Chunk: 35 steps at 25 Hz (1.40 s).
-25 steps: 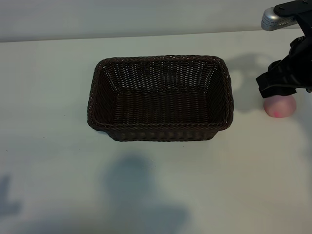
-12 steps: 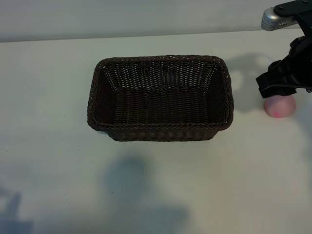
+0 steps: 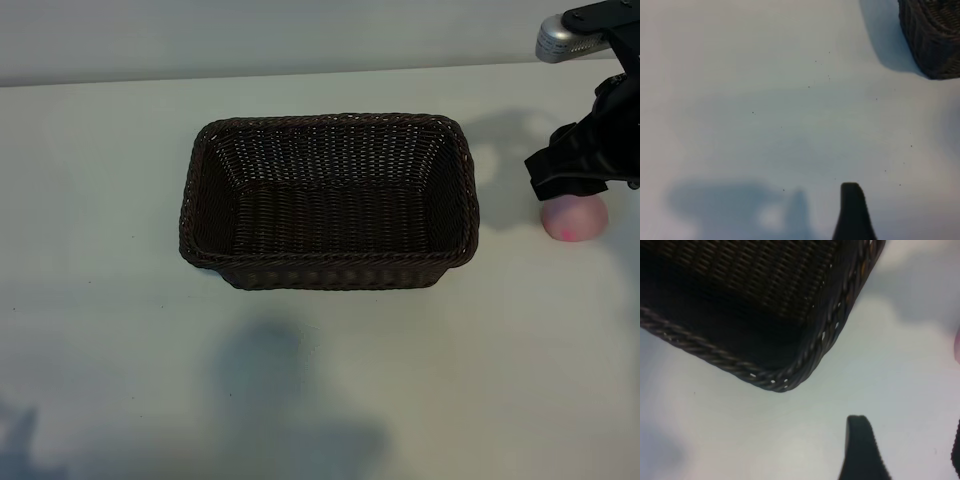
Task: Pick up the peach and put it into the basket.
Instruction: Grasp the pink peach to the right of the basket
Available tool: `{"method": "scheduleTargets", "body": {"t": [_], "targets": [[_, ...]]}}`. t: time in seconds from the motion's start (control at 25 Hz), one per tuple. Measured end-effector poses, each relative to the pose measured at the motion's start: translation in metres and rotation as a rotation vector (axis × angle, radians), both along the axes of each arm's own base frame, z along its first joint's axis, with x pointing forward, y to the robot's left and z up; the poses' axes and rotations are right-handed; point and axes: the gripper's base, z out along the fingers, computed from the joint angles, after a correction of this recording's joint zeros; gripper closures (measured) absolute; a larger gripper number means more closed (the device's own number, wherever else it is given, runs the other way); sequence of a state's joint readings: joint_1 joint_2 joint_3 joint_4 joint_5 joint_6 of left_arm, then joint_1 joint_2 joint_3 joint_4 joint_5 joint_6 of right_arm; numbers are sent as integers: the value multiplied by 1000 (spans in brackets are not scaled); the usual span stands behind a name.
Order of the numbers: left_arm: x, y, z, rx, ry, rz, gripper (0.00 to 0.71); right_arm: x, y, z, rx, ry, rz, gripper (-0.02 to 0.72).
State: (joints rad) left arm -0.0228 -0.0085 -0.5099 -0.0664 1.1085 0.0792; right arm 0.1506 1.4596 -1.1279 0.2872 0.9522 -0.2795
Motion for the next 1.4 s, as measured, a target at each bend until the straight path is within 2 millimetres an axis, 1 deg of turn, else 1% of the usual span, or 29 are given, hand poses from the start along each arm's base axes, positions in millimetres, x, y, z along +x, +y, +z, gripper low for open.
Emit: {"method": "scheduleTargets", "body": {"t": [0.16, 0.28, 0.36, 0.44, 0.64, 0.76, 1.04, 1.24, 1.4], "targets": [[0, 0, 0, 0, 1, 0, 239, 2, -1, 0, -13, -16, -15, 257], [0, 0, 0, 0, 1, 0, 259, 6, -5, -1, -41, -41, -66, 256], [0, 0, 0, 0, 1, 0, 269, 10, -9, -4, -78, -53, -100, 242], [0, 0, 0, 0, 1, 0, 278, 17, -12, -13, -113, -42, -130, 214], [0, 0, 0, 0, 1, 0, 282, 35, -14, -42, -170, -2, -151, 151], [0, 0, 0, -1, 1, -1, 283, 45, -13, -60, -172, 16, -162, 144], [0, 0, 0, -2, 1, -1, 283, 61, -12, -94, -182, 54, -203, 141], [0, 0, 0, -2, 1, -1, 283, 70, -16, -110, -208, 41, -264, 141], [0, 0, 0, -2, 1, -1, 283, 74, -26, -117, -202, 43, -316, 141]]}}
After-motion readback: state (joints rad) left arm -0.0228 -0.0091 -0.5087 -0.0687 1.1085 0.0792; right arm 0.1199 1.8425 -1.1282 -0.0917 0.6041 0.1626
